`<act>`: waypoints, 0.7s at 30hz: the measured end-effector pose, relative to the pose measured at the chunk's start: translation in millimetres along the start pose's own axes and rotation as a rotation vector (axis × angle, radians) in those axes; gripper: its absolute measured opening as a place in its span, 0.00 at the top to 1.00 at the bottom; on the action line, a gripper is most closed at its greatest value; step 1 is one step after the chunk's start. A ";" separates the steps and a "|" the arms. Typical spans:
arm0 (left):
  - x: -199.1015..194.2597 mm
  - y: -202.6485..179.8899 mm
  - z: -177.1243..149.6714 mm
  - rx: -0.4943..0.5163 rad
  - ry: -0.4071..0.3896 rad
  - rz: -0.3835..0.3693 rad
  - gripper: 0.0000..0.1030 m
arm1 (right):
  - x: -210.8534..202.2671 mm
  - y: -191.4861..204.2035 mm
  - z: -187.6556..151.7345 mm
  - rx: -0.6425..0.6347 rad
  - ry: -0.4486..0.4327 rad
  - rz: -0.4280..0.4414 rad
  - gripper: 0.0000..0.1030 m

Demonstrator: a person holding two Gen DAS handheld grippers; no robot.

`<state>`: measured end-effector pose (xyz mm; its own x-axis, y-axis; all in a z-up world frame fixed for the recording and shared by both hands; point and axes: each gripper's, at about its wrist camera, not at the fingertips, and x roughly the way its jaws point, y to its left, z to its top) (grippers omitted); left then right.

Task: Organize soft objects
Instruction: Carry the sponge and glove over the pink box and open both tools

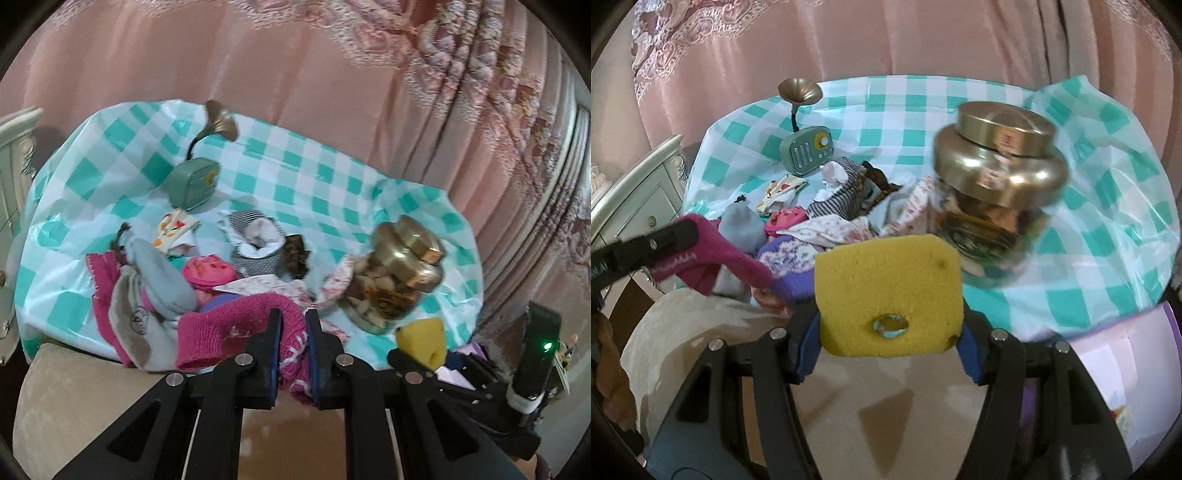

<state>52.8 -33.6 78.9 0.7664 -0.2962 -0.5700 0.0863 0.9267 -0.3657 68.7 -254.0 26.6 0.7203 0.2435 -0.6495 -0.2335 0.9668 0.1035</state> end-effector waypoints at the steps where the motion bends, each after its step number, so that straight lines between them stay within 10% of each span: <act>1: -2.2 -5.3 0.2 0.008 -0.002 -0.006 0.87 | -4.0 -4.1 -3.6 0.007 0.003 0.000 0.37; 21: -6.0 -168.9 -25.2 0.245 0.099 -0.281 0.87 | -83.9 -134.9 -64.6 0.193 0.018 -0.162 0.37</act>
<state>17.6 -194.2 125.6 0.6273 -0.5561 -0.5452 0.4431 0.8306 -0.3373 -2.4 -409.8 18.4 0.7262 0.0846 -0.6822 0.0142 0.9903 0.1379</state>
